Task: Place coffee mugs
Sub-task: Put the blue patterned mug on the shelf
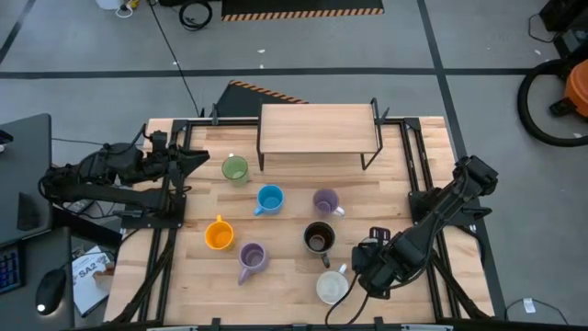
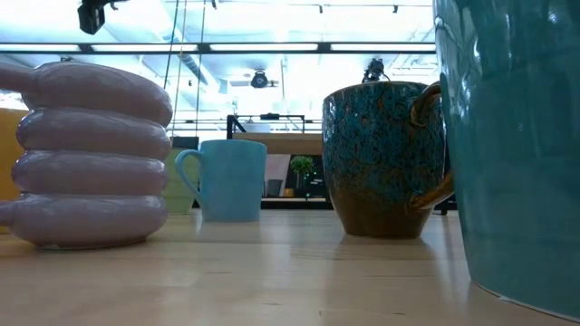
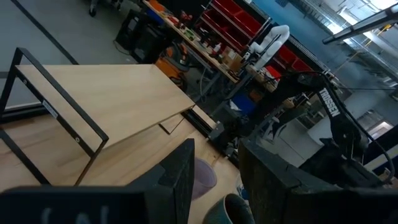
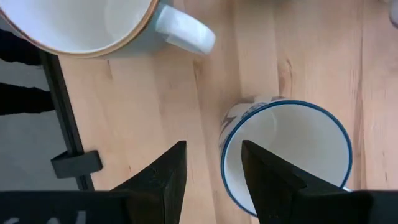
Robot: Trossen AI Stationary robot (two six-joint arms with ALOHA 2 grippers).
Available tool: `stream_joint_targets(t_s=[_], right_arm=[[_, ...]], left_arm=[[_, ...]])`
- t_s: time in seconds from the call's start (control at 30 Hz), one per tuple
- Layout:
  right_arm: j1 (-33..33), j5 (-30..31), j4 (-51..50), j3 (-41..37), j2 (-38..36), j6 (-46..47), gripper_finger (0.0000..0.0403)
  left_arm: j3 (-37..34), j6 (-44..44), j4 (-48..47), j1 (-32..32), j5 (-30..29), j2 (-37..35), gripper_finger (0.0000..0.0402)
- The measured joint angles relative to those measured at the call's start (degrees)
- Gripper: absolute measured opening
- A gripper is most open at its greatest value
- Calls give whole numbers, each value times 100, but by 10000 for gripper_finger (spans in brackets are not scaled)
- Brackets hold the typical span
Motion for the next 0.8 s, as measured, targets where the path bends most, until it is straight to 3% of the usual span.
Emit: stream_joint_targets(t_s=[0.33,0.8], right_arm=[[113,254,-179,-58,225,442,159],[117,3,426,-621,207,1033,157]], left_arm=[[-4,-2,-118,-1,0,-2,128],[-4,-2,-134,-1,0,-2,128]])
